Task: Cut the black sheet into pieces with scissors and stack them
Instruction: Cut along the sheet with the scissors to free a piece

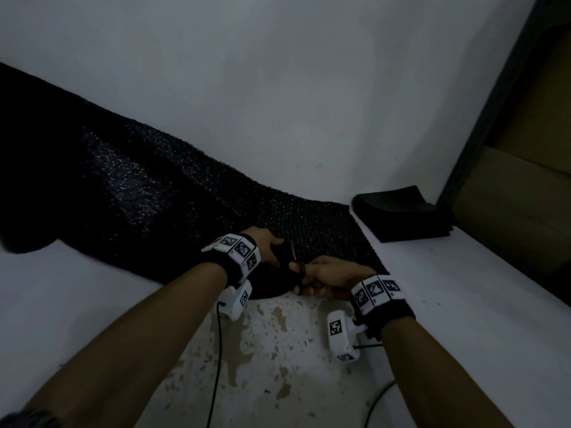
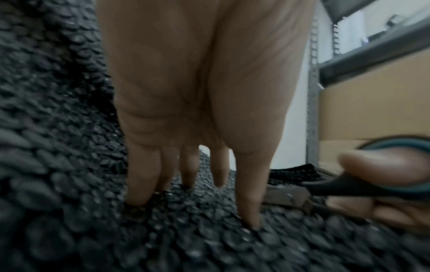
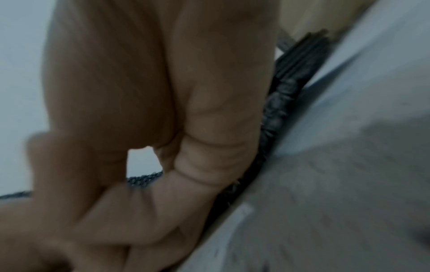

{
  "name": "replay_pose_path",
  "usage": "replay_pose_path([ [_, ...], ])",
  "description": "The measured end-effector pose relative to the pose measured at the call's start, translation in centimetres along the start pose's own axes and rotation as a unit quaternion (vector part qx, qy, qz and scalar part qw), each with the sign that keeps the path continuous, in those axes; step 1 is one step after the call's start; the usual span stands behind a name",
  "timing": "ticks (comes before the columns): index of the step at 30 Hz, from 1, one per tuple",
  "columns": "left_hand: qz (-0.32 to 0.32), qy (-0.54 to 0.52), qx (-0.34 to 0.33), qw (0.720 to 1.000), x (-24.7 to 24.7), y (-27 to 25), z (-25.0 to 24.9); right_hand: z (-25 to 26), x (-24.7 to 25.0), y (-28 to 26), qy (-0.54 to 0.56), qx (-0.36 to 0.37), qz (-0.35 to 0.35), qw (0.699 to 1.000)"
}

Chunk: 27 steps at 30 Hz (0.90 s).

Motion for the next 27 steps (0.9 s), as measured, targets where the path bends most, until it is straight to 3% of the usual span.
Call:
replay_pose_path([
  [12,-0.024,0.001,-0.015,1.000,-0.2,0.2,0.5,2.3,1.2,1.1,0.018,0.003,-0.034,0.999],
  [27,-0.027,0.006,-0.015,1.000,-0.1,0.0,0.7,1.4,2.1,2.5,0.035,0.033,-0.065,0.997],
])
Point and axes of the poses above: each hand's wrist, its own y-axis towards the middle knuckle, its own x-axis out of the back of the hand, z = x × y, the point moved 8 cm from there along y, towards the middle knuckle, and after that the axes turned 12 degrees about z, right-handed, at the moved point
